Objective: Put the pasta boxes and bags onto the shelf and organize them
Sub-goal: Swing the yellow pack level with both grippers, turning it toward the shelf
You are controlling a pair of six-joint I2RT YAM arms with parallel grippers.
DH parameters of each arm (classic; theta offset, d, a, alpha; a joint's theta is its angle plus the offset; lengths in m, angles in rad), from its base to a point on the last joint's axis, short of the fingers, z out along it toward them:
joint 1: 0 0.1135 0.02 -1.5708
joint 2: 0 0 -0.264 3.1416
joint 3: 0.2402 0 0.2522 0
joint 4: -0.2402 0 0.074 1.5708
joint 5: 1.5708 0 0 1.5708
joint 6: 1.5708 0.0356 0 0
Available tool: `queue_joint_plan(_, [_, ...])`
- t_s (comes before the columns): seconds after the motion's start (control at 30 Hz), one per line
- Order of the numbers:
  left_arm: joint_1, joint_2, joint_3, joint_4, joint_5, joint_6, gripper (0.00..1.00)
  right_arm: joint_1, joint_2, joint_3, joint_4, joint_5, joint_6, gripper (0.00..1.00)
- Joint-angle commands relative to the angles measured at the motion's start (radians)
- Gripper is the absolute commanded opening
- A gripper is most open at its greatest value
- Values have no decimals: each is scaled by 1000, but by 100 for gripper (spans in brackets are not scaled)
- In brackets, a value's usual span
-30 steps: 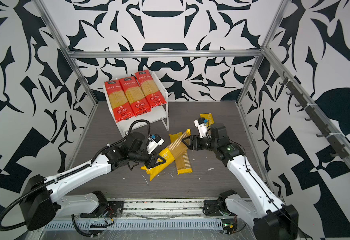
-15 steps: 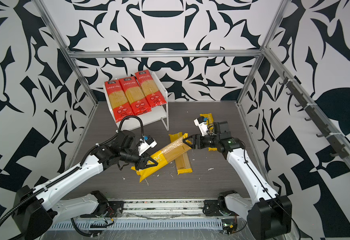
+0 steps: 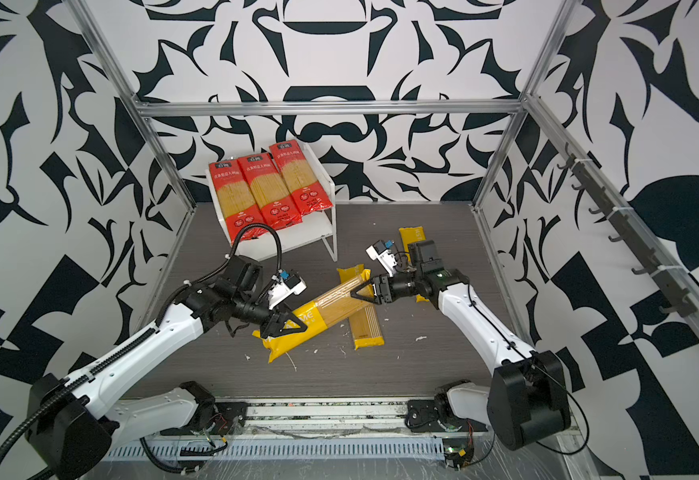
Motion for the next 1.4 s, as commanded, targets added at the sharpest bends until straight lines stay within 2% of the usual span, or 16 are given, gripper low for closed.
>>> queue_joint_plan(0.0, [12, 5, 86, 69, 110, 59, 0, 25, 5, 31, -24, -49, -37, 62])
queue_joint_plan(0.27, [13, 26, 92, 116, 20, 21, 5, 35, 11, 17, 62, -78, 17, 40])
queue_joint_plan(0.47, [13, 15, 84, 149, -45, -10, 18, 35, -4, -8, 181, -102, 91, 24])
queue_joint_plan(0.67, [12, -23, 63, 193, -91, -35, 35, 32, -10, -11, 238, -102, 129, 8])
queue_joint_plan(0.83, [13, -69, 45, 192, -146, -52, 52, 6, -29, -36, 343, -105, 220, 0])
queue_joint_plan(0.97, [12, -118, 20, 225, -209, -87, 57, -12, -53, -60, 417, -78, 299, 0])
queue_joint_plan(1.1, [12, -153, 3, 250, -250, -135, 59, -13, -63, -55, 368, -7, 314, 0])
queue_joint_plan(1.2, [12, -172, -15, 300, -309, -240, 61, -19, -84, -60, 369, 60, 362, 0])
queue_joint_plan(1.3, [4, -194, -62, 392, -413, -388, 61, -33, -110, -107, 503, 126, 523, 0])
queue_joint_plan(1.37, [-13, -218, -113, 469, -527, -490, 61, -35, -120, -152, 626, 178, 655, 0])
